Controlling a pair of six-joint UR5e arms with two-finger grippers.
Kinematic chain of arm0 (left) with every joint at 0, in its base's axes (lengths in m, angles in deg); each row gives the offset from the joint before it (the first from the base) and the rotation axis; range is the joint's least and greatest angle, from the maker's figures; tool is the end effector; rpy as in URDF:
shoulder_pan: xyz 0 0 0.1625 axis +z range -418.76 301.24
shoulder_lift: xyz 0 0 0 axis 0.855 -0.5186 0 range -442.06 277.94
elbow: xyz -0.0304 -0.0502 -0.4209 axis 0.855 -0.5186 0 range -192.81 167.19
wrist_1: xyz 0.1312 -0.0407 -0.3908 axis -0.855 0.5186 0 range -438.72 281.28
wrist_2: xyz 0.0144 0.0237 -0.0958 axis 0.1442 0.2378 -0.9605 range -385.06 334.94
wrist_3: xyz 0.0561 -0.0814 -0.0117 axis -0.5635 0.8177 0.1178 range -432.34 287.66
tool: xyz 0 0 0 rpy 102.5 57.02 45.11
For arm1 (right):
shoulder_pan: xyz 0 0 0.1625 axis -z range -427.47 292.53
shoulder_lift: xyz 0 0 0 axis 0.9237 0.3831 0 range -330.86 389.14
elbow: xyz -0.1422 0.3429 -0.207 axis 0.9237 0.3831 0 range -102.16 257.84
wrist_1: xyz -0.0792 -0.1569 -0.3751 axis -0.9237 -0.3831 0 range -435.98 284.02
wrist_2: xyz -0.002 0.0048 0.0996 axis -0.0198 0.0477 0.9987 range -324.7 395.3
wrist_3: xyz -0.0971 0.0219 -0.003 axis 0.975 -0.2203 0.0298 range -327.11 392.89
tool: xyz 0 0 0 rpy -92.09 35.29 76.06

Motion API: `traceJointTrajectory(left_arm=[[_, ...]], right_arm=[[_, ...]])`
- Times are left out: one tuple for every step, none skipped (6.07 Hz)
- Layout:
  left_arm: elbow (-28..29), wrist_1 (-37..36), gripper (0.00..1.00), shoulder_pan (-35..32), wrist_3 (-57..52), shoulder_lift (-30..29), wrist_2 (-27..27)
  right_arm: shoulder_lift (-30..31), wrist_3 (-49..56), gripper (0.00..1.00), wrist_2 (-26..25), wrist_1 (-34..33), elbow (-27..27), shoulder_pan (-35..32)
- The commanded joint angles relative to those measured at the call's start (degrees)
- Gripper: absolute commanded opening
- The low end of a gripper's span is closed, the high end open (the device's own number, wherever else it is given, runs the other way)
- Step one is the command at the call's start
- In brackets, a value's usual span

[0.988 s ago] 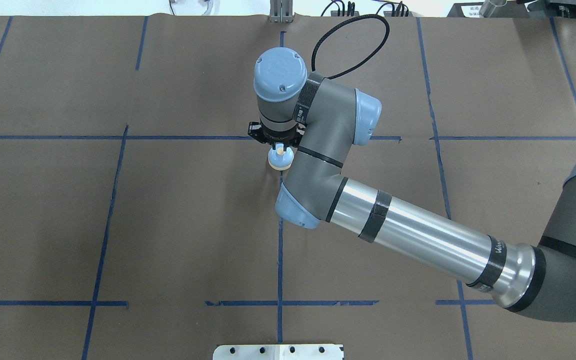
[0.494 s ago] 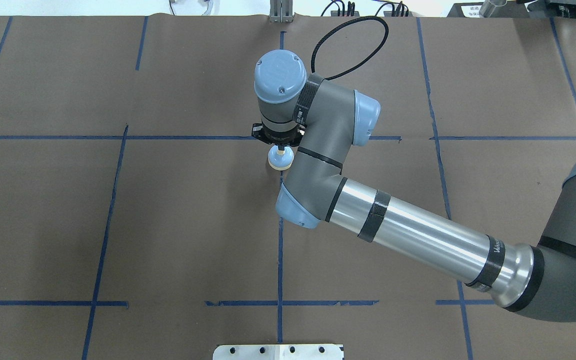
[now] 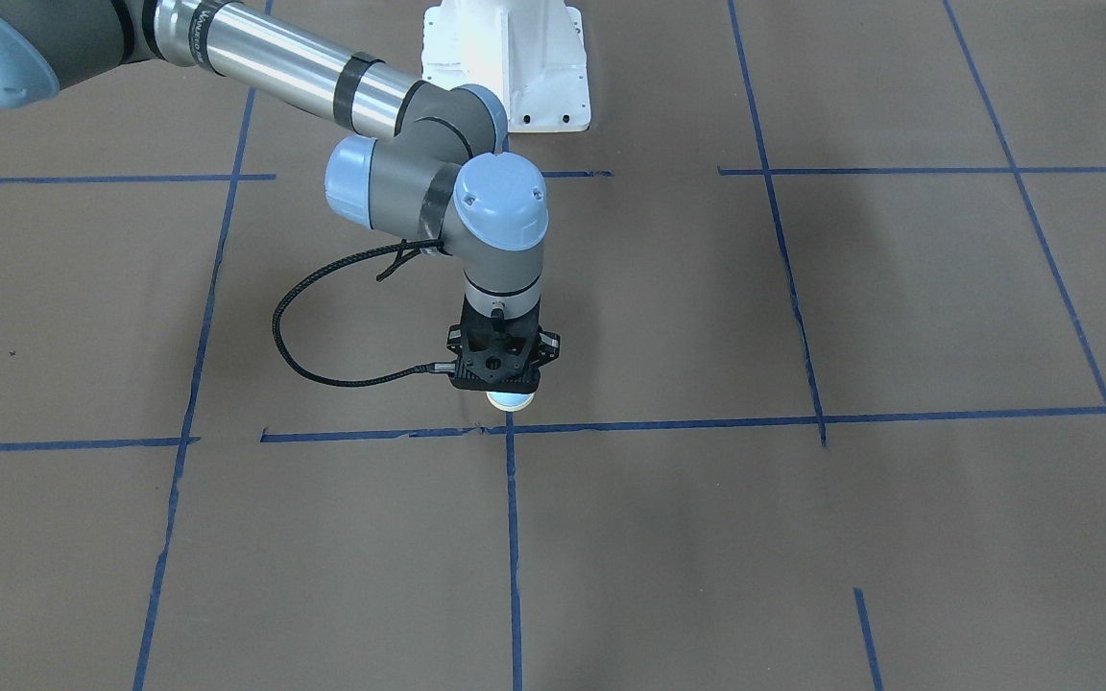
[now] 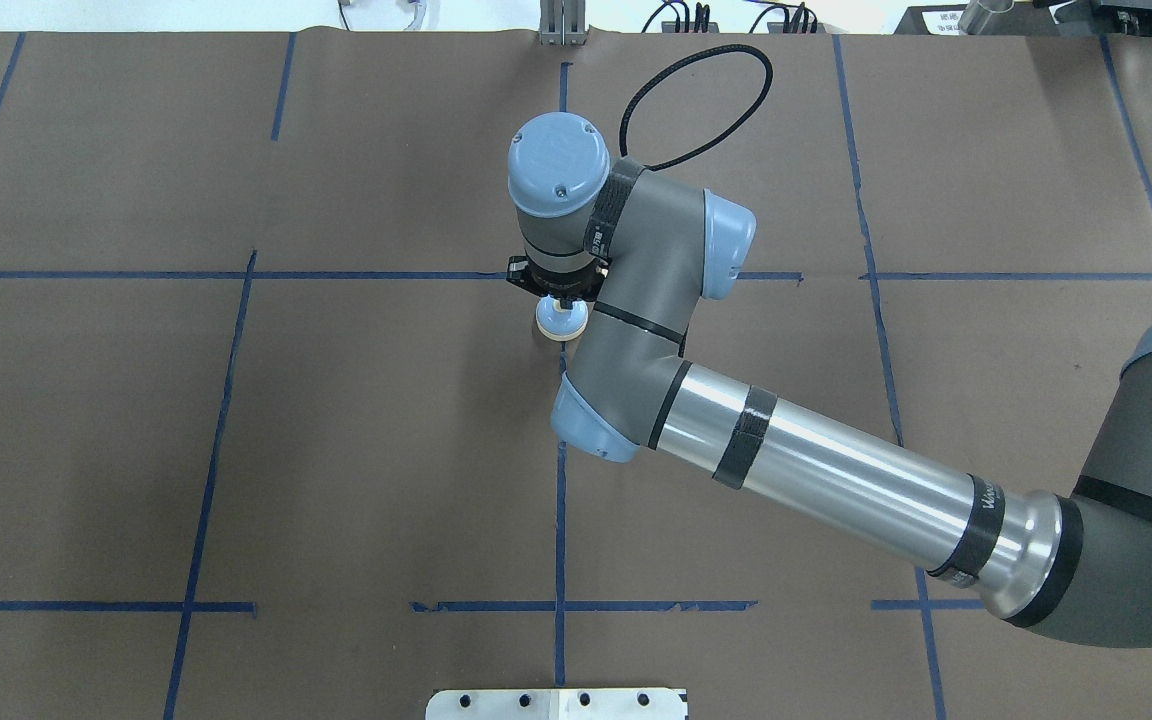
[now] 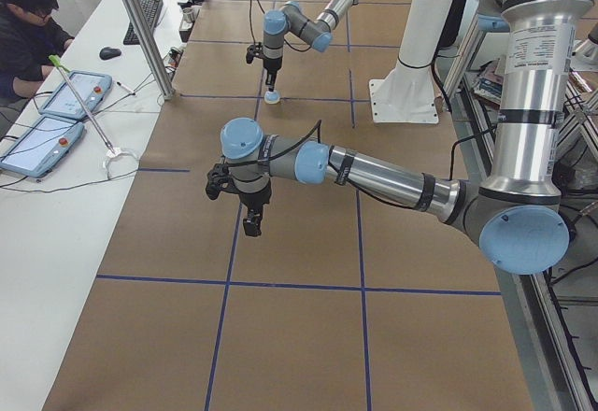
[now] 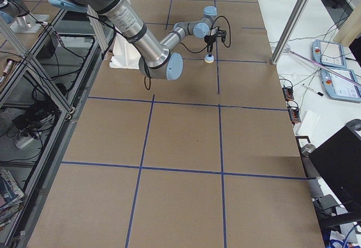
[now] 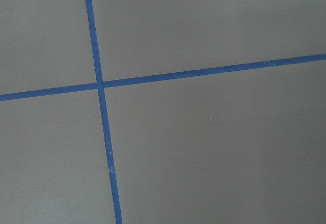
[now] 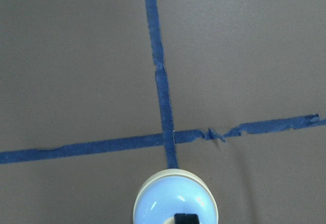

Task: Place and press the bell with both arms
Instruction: 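Press down on the bell's top with the right gripper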

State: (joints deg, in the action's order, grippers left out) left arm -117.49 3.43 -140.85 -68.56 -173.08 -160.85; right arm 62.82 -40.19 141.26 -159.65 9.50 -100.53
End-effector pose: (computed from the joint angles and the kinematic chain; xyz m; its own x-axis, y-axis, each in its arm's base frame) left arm 0.0065 -0.4972 0.5364 0.6847 0.1279 -0.7175 -0.0915 0.9918 0.0894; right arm -0.6248 -0.5329 0.1819 0.7138 0.1308 0.6880 -0.1730 0.9849 -0.0077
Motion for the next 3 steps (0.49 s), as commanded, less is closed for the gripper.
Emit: traceJointTrajectory(left_arm=[[0.0, -0.06, 1.0, 0.0, 0.0, 0.05, 0.0], [0.09, -0.06, 1.0, 0.0, 0.0, -0.04, 0.0], [0.18, 0.11, 1.0, 0.0, 0.0, 0.05, 0.09]], right_arm=[[-2.55, -0.05, 0.06, 4.12, -0.26, -0.56, -2.78], [-3.0, -0.05, 0.22, 8.68, -0.27, -0.65, -5.68], [-2.48, -0.05, 0.78, 9.43, -0.27, -0.83, -7.71]])
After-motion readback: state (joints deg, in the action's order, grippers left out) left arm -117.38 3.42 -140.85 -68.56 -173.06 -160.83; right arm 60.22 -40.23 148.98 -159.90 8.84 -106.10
